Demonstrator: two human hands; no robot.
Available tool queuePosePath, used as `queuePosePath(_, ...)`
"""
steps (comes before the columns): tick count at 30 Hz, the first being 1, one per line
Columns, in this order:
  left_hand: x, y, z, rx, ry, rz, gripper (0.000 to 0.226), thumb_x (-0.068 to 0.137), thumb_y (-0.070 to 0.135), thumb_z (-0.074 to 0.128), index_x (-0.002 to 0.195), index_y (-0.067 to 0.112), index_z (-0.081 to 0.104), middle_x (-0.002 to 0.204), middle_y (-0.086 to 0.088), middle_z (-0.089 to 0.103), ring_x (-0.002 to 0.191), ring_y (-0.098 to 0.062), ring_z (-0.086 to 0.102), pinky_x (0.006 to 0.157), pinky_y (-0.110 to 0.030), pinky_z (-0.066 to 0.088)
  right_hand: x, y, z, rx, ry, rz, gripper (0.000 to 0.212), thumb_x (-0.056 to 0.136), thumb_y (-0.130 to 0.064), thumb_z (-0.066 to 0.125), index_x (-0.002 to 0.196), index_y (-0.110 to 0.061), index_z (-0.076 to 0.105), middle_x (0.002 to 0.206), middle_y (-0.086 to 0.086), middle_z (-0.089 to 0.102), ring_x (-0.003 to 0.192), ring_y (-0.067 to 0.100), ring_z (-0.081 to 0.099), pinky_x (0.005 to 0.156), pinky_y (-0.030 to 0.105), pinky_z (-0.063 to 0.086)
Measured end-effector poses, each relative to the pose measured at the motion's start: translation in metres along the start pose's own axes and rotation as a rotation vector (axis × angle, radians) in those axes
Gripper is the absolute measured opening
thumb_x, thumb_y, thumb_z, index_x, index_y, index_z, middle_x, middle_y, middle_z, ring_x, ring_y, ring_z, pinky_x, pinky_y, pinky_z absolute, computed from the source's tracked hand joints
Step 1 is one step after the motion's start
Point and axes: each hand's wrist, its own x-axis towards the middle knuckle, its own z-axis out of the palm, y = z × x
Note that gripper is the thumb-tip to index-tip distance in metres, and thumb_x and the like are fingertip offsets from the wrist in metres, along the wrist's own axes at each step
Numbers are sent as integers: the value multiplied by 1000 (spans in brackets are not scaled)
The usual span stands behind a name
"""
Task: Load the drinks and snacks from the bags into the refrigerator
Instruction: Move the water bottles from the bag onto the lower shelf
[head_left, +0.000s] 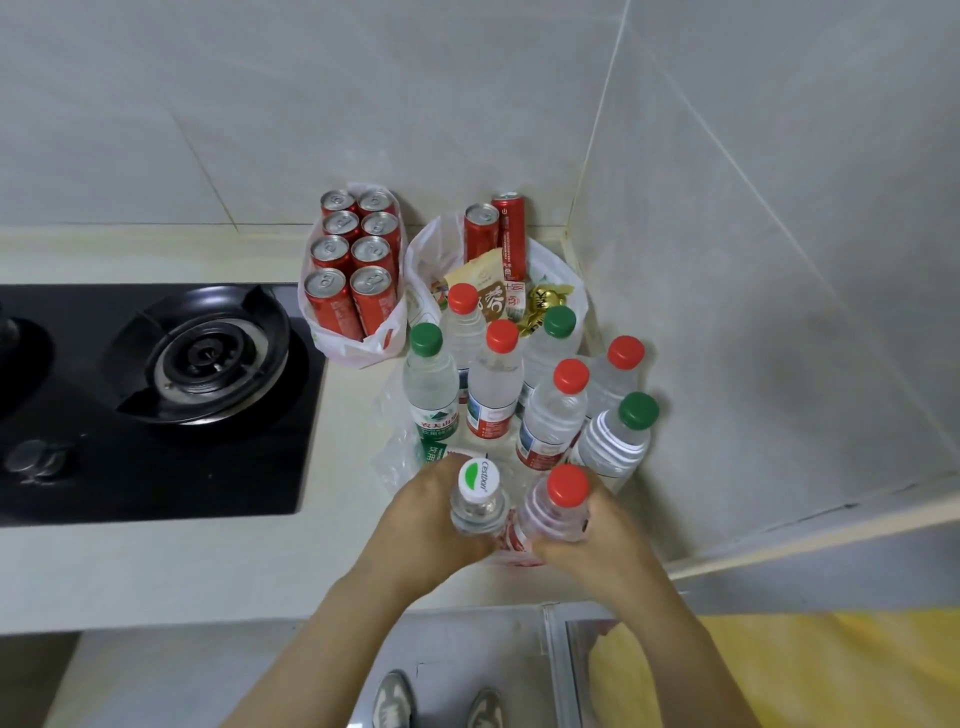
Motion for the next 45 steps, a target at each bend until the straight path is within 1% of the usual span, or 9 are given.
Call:
queuePosePath(5, 1, -2, 0, -11, 5, 11, 43, 64, 29, 83, 98, 31, 58, 92, 12, 64, 82, -6, 61, 66, -4, 39, 1, -2, -2, -57, 25, -4, 24, 66, -34, 77, 81, -32, 58, 74, -15, 65, 67, 4, 61, 65, 24, 52)
queuePosePath(10, -2, 2, -7, -56, -12, 13, 41, 63, 22, 84, 89, 37, 55, 82, 15, 63, 75, -1, 59, 63, -2, 39, -4, -11, -12, -97, 50, 13, 24, 65, -36, 78, 81, -33, 61, 75, -16, 67, 72, 4, 63, 68, 25, 52)
queuePosePath(17, -7, 11, -29, -121, 34, 55, 36, 62, 19, 83, 86, 30, 59, 81, 11, 66, 73, -4, 61, 64, -8, 43, -13, -22, -25, -27, 94, -6, 34, 56, -34, 82, 83, -41, 62, 79, -25, 68, 77, -3, 64, 68, 20, 48)
queuePosePath(23, -16, 31, -58, -176, 102, 91, 42, 58, 24, 85, 92, 30, 61, 85, 12, 69, 78, -7, 66, 70, -27, 56, -20, -54, -47, 86, 141, -61, 37, 57, -33, 85, 88, -33, 66, 83, -19, 72, 78, 1, 68, 78, 36, 58)
queuePosePath(27, -23, 52, -87, -227, 195, 181, 43, 59, 23, 86, 94, 30, 63, 87, 16, 70, 81, -2, 66, 75, -30, 56, -26, -88, -63, 135, 204, -147, 41, 59, -38, 86, 94, -37, 65, 87, -17, 73, 81, 3, 69, 77, 38, 59)
queuePosePath(30, -30, 70, -114, -289, 258, 230, 47, 58, 22, 88, 97, 32, 64, 91, 18, 71, 83, 1, 67, 80, -31, 57, -34, -121, -75, 183, 272, -240, 41, 60, -31, 86, 95, -37, 65, 87, -20, 72, 80, 1, 69, 76, 36, 58)
queuePosePath(38, -53, 114, -189, -588, 427, 421, 51, 63, 13, 88, 108, 18, 65, 97, 3, 75, 89, -15, 71, 81, -37, 58, -58, -216, -102, 442, 393, -606, 39, 67, -7, 82, 94, -31, 66, 88, -20, 73, 82, 0, 70, 65, 12, 52)
queuePosePath(42, -67, 132, -218, -735, 507, 578, 47, 64, 16, 84, 108, 12, 67, 95, -1, 75, 88, -16, 72, 71, -22, 55, -70, -265, -102, 629, 435, -754, 36, 67, -24, 76, 102, -24, 66, 91, -10, 75, 81, 8, 72, 64, 17, 54)
queuePosePath(45, -77, 144, -239, -786, 569, 665, 40, 69, 27, 80, 105, 15, 68, 92, 1, 75, 84, -13, 70, 67, -17, 53, -76, -299, -99, 808, 466, -816, 34, 67, -31, 79, 97, -25, 66, 86, -8, 75, 75, 8, 72, 58, 16, 52)
